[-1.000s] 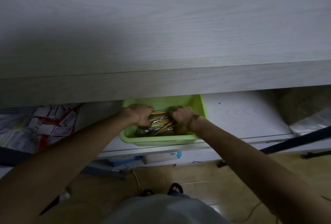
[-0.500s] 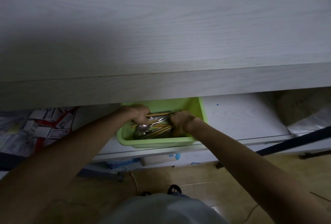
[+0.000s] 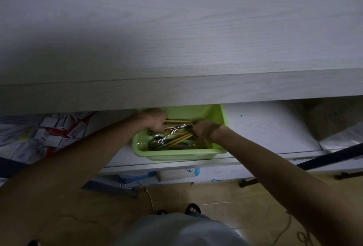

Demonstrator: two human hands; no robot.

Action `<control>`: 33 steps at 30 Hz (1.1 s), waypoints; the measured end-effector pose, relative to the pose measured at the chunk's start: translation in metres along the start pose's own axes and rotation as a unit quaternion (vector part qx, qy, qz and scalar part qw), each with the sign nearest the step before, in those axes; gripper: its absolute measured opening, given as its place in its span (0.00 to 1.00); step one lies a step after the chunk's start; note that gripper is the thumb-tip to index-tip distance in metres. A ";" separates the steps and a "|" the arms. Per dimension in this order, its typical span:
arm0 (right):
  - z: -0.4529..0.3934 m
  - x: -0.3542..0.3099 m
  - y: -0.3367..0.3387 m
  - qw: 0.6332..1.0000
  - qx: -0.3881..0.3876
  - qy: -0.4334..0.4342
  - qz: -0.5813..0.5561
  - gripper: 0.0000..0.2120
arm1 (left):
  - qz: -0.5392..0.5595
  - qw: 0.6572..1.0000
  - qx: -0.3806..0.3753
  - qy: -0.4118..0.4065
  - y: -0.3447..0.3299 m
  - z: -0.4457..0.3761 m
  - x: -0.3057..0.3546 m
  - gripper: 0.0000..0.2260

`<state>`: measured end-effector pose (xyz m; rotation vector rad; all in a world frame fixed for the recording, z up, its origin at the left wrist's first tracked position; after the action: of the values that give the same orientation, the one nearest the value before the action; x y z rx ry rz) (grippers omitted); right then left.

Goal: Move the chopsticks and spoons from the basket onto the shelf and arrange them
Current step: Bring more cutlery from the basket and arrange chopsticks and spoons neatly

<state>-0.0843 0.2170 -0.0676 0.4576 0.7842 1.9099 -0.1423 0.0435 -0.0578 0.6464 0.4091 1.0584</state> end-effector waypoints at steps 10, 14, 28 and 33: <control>0.029 0.000 0.029 0.991 0.084 0.009 0.103 0.19 | 0.047 0.998 0.031 0.017 0.012 0.018 -0.002 0.11; 0.036 0.002 0.033 0.990 0.092 0.018 0.109 0.17 | 0.055 0.997 0.049 0.019 0.011 0.026 -0.005 0.10; 0.091 0.017 0.038 0.978 0.132 -0.023 0.158 0.16 | 0.107 0.986 0.130 0.005 0.020 0.070 -0.005 0.13; 0.127 0.032 0.027 0.985 0.156 -0.047 0.060 0.19 | 0.145 0.972 0.187 -0.005 0.019 0.096 -0.006 0.14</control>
<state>-0.0383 0.2780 0.0419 0.7983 1.0179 1.8648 -0.1005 0.0171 0.0266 1.0720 0.5217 1.2670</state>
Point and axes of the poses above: each hand's wrist, its own z-axis away from the middle knuckle, its own y-axis out of the back of the hand, x = y × z, the point moved 4 cm from there along -z, towards the middle knuckle, and after that the axes turned 11 degrees about -x, right-handed, at the moved point
